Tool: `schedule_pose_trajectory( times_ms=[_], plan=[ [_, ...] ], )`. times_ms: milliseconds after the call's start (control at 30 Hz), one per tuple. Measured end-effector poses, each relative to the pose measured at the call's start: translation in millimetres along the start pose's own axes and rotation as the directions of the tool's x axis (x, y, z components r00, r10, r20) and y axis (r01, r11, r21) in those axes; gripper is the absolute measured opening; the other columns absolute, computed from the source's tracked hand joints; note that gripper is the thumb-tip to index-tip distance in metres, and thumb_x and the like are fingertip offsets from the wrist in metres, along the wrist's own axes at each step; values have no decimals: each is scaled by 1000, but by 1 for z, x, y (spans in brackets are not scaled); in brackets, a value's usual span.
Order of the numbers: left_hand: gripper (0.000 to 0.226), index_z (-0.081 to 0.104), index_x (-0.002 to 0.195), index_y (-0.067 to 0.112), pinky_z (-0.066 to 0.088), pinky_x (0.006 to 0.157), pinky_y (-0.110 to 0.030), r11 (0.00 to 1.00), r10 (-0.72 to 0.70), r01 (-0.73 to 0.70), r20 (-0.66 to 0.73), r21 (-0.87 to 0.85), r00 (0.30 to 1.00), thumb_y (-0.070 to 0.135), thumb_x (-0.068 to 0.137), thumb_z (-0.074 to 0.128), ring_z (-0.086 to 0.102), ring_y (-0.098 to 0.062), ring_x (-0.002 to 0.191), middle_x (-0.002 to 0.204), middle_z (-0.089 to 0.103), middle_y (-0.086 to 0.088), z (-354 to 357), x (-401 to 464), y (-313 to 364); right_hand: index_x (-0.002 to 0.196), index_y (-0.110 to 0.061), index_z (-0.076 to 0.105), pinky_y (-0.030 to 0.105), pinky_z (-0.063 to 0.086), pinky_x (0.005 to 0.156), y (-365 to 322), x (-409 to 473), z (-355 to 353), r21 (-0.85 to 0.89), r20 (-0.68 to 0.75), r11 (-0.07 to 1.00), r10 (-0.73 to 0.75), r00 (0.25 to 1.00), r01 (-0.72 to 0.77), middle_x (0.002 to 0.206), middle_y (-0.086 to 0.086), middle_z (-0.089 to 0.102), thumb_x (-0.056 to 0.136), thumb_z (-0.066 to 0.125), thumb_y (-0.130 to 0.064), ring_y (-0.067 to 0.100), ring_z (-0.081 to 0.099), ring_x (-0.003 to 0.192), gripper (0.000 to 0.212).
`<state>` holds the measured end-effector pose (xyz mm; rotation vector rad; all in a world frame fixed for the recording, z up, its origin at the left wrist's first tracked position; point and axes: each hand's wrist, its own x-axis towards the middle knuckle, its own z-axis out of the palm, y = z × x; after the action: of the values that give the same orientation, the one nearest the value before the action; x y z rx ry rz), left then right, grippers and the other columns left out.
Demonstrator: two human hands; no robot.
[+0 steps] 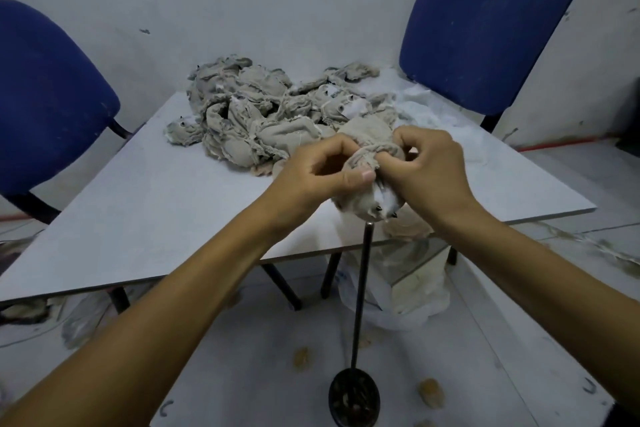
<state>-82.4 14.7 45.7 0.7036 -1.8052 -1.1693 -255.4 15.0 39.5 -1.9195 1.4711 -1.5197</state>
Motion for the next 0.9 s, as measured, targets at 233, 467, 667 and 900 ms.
schedule_pose_trajectory(
  times_ms=[233,467,667,900],
  plan=[
    [18,59,72,11,48,47,-24,969,-210,170,-234,-181,949,2,83,69,60,-14,56,63,62,-1,-11,13,-17,61,-9,48,28,32,47,4,10,19,299,268,928,140,953,-220,54,2,46,86,63,-12,14,43,51,30],
    [37,46,54,19,33,46,-22,978,-153,207,-581,27,799,-7,77,59,40,-10,48,49,45,6,-10,22,-31,90,-3,62,28,51,62,4,4,12,350,589,921,-75,804,-171,80,5,60,79,67,-14,16,60,73,17],
    [21,56,69,10,47,64,-30,952,-289,234,-321,-199,902,3,88,59,58,-17,64,67,60,-4,-11,26,-16,92,0,63,29,57,69,18,10,6,285,462,957,-89,882,-53,85,15,68,78,75,6,21,67,73,19],
    [10,58,87,15,56,62,-24,895,-314,326,90,-306,945,16,80,65,65,-15,74,85,69,-2,-21,8,-10,60,1,58,25,50,50,29,6,9,338,282,936,-2,959,-98,54,10,59,75,67,-4,16,61,49,18]
  ],
)
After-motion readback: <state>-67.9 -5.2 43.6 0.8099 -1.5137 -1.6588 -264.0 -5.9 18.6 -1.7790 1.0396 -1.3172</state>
